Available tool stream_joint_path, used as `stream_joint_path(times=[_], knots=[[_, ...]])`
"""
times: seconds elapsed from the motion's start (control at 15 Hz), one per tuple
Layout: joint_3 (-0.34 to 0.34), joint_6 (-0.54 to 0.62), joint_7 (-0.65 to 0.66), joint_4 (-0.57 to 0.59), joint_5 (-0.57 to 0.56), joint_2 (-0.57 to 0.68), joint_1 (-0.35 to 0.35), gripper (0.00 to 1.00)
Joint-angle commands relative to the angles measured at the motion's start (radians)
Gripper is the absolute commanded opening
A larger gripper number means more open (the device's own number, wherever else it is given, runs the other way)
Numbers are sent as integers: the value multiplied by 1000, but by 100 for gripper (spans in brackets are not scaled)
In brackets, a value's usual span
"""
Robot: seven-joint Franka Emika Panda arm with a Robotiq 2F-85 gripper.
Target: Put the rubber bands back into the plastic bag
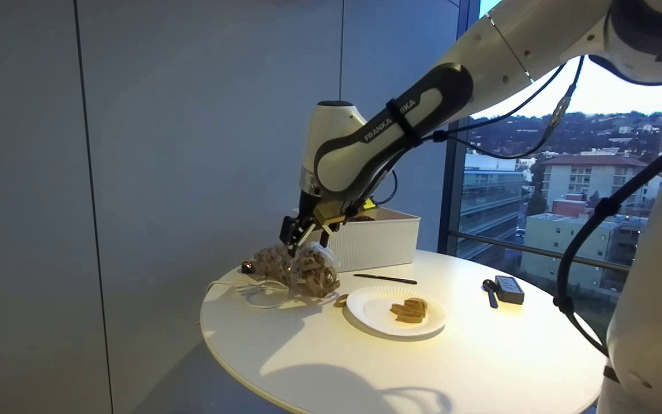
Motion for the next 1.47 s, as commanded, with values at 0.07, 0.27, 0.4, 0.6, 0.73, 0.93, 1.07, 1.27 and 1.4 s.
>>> stream_joint_path(times=[0.07,0.27,0.4,0.6,0.73,0.93,1.07,1.27,1.4], knots=[[-4,-192,12,-37,130,-156,10,100],[12,-357,135,-55,100,-218,-21,100],[6,-423,185,-81,115,-242,-32,100],[-11,-454,237,-129,141,-250,-54,100],[-33,-436,269,-179,164,-256,-76,100],[-78,-384,272,-257,183,-264,-112,100],[-107,-348,264,-295,189,-266,-138,100],[-124,-290,232,-333,140,-264,-173,100],[-145,-264,98,-352,152,-275,-160,100]])
